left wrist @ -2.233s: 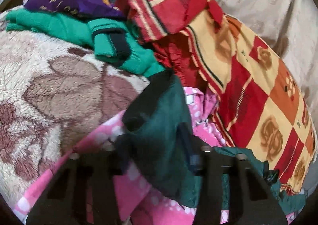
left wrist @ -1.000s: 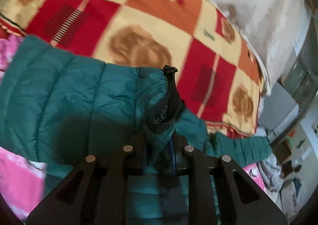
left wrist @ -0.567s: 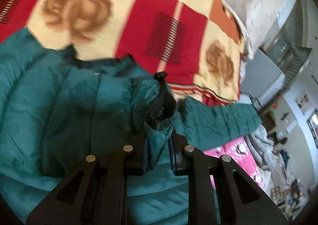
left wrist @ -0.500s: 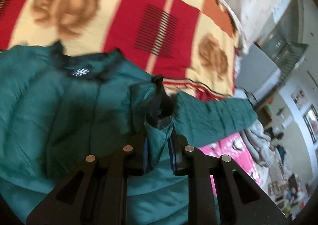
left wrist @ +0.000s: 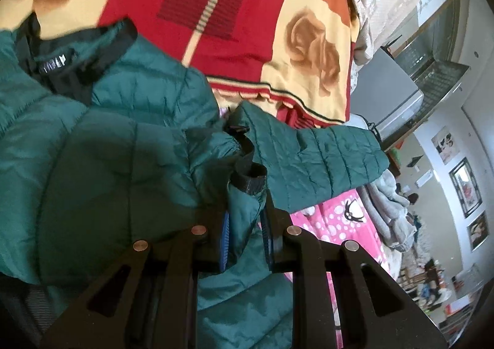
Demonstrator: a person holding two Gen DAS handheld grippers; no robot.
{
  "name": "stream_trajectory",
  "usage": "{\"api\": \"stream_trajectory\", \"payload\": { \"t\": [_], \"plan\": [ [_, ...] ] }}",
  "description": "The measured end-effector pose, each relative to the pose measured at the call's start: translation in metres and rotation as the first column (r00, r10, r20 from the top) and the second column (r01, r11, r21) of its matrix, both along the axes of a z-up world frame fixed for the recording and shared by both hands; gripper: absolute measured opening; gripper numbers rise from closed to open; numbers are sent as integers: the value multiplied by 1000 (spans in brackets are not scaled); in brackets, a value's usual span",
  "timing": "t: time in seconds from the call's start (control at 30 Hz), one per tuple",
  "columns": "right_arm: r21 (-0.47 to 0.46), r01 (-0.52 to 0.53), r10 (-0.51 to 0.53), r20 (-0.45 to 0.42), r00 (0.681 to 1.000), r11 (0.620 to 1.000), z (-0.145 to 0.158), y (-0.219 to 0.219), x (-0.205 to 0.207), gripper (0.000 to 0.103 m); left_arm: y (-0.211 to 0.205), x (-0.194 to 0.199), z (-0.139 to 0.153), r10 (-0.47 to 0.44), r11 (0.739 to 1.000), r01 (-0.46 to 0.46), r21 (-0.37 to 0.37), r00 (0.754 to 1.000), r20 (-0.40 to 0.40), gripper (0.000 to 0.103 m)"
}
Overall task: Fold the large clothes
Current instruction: 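Lift the sleeve cuff with the left tool and carry it across the jacket body, then lower the sleeve onto the jacket front and open the left tool, then move the right tool over the jacket toward the other sleeve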
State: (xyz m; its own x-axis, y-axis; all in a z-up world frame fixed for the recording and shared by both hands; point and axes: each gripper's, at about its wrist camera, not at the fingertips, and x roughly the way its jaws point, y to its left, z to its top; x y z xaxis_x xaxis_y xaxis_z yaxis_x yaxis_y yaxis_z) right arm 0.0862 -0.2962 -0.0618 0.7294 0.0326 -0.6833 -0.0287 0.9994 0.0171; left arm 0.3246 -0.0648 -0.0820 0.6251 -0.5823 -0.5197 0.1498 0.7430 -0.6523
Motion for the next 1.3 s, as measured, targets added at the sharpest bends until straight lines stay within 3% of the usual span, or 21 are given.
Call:
{"api": "stream_trajectory", "payload": {
  "t": [0.17,0.27,0.33,0.4,0.47,0.6,0.73,0.83,0.9,0.97,1.03,1.13,1.27,1.3],
  "plan": [
    [-4,-7,7,-10,1000,1000,-2,2,2,92,-11,1,-10,-28,999,28,33,999,-24,16],
    [-10,-13,13,-9,1000,1000,-2,4,2,92,-9,3,-16,-18,999,21,37,995,-93,19],
    [-16,-15,15,-7,1000,1000,-2,5,2,92,-7,0,-16,-28,999,32,28,992,-122,32],
    [-16,-13,13,-5,1000,1000,-1,5,1,92,-6,-8,-9,-47,999,48,8,993,-111,53],
    [-17,-10,10,1,1000,1000,-1,5,0,92,-4,-19,0,-65,998,65,-3,993,-95,61],
    [-25,-3,3,9,1000,1000,2,5,-2,92,14,-42,24,-75,997,75,-9,995,-60,61],
    [-30,3,-2,27,1000,1000,7,6,-7,92,78,-60,52,44,999,-44,28,999,-1,61],
    [-18,-12,13,34,999,1000,16,6,-6,92,139,-67,66,190,967,-192,166,981,28,61],
    [21,-43,42,53,998,999,34,4,6,92,177,-69,71,263,926,-269,264,963,58,61],
    [25,-98,95,92,991,995,53,10,26,92,215,-66,71,340,863,-343,370,937,75,61],
    [20,-193,190,116,975,981,69,27,60,92,240,-61,63,397,824,-389,413,915,70,61],
    [12,-377,377,41,925,926,64,79,122,92,264,-55,48,463,803,-445,395,885,55,61],
    [40,-473,475,-57,878,880,34,141,203,68,273,-47,24,470,815,-441,376,883,16,61],
    [41,-496,497,-65,865,867,29,149,211,68,272,-45,19,472,815,-436,382,882,-1,61]
  ]
}}
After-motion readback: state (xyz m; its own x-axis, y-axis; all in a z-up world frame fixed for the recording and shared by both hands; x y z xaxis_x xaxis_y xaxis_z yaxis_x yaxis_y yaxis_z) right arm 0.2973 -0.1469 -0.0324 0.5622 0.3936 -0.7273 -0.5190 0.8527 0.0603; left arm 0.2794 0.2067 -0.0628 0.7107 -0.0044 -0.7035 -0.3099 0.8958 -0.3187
